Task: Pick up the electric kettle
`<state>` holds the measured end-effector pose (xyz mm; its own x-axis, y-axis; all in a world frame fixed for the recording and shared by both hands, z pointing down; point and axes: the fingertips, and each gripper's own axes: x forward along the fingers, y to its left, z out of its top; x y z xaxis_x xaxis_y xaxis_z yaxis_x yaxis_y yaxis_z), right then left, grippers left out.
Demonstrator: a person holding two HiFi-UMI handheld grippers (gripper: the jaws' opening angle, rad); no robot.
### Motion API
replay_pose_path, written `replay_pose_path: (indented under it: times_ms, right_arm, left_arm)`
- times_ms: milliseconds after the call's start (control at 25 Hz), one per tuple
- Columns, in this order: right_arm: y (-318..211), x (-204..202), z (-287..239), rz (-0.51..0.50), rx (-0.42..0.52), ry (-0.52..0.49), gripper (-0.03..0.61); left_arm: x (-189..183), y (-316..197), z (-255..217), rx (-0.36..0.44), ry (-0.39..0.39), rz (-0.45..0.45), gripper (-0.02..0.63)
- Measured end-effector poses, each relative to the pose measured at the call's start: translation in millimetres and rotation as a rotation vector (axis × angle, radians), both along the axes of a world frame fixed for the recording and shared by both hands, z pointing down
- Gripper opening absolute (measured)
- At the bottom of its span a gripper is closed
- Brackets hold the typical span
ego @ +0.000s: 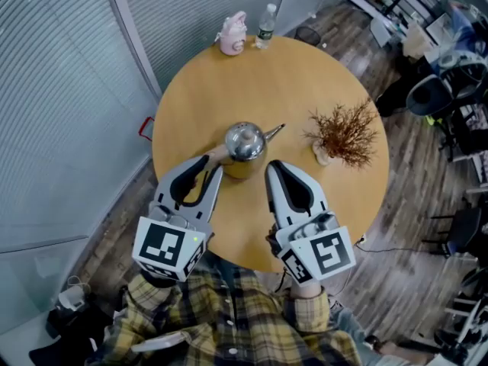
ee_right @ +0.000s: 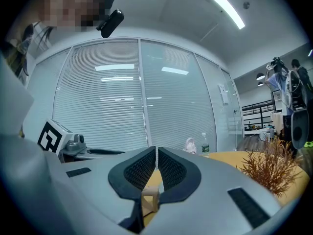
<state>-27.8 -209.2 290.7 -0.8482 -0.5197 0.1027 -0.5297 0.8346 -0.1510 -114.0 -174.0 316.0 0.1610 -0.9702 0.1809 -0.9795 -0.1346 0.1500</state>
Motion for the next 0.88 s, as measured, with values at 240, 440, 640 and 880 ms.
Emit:
replay_pose_path:
  times_ms: [240, 440, 640, 880]
  right_arm:
    - [-1.9, -0.2, 13.1, 0.009, -0.022, 0.002, 0.038]
    - [-0.7, -1.4, 26.3, 0.015, -0.041, 0.004, 0.038]
    - [-1.0, -2.5, 38.9, 0.029, -0.064, 0.002, 0.038]
    - [-2.4, -3.7, 56.0, 0.029, -0.088, 0.004, 0.038]
  left_arm:
    - [-9.5, -2.5, 30.3, -0.024, -0.023, -0.024, 0.135]
    - [-18.0, -4.4, 63.0, -0.05, -0.038, -0.043, 0.183]
    - [-25.3, -8.0, 92.5, -0.077, -0.064, -0.054, 0.216]
    - [-30.0, -15.4, 130.3, -0.113, -0.094, -0.074, 0.258]
